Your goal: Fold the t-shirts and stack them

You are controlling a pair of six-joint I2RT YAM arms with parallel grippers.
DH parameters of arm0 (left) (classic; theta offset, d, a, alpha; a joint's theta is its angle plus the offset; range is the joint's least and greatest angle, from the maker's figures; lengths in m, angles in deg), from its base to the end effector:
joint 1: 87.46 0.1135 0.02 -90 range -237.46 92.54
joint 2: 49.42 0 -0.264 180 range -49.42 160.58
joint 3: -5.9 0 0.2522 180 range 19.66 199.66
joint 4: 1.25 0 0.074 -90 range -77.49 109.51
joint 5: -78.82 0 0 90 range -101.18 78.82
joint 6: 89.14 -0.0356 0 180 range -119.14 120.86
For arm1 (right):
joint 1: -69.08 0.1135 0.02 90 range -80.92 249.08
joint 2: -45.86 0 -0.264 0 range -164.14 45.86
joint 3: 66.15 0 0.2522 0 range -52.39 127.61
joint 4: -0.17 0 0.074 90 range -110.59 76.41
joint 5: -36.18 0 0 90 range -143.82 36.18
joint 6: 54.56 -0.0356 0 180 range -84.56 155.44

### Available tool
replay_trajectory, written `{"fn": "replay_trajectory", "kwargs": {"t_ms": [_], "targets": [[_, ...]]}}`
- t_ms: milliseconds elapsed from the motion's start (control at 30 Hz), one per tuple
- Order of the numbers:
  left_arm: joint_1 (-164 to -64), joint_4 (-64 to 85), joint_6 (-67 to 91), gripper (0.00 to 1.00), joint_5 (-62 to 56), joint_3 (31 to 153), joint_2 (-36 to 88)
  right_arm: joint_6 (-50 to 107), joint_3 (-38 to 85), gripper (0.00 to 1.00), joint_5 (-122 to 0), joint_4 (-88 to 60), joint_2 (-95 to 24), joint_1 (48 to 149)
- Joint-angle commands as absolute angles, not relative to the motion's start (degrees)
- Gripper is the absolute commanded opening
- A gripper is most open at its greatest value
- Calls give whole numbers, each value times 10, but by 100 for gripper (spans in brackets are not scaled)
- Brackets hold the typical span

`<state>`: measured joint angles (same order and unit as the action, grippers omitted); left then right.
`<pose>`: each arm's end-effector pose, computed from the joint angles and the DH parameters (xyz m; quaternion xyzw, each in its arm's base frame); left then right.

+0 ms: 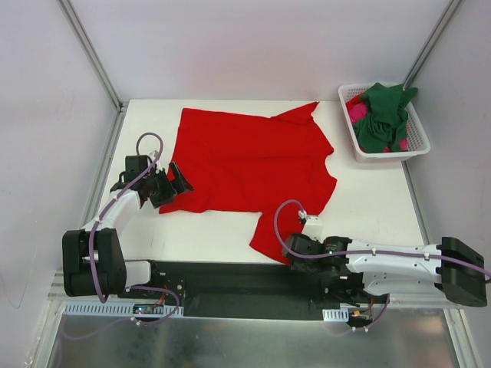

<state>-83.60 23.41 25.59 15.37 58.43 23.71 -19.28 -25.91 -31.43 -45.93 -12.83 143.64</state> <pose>0.2545 0.0012 0.2022 -0.1375 0.8937 -0.2759 0.3258 0.0578 0.1583 0.1627 -0.1227 0.9499 0.1141 0.2637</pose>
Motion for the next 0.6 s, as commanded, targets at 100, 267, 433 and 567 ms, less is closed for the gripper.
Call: {"fn": "replay_trajectory", "kwargs": {"t_ms": [100,267,433,567], "targets": [[-829,225,255,99,162,601,240,-189,-237,26,-300,-464,-138,1438],[-828,224,256,99,162,601,241,-189,-236,24,-299,-466,-138,1438],[-828,225,255,99,165,601,242,-196,-238,34,-302,-474,-125,1438],[-828,226,255,99,165,601,242,-200,-238,36,-296,-488,-98,1438]]}}
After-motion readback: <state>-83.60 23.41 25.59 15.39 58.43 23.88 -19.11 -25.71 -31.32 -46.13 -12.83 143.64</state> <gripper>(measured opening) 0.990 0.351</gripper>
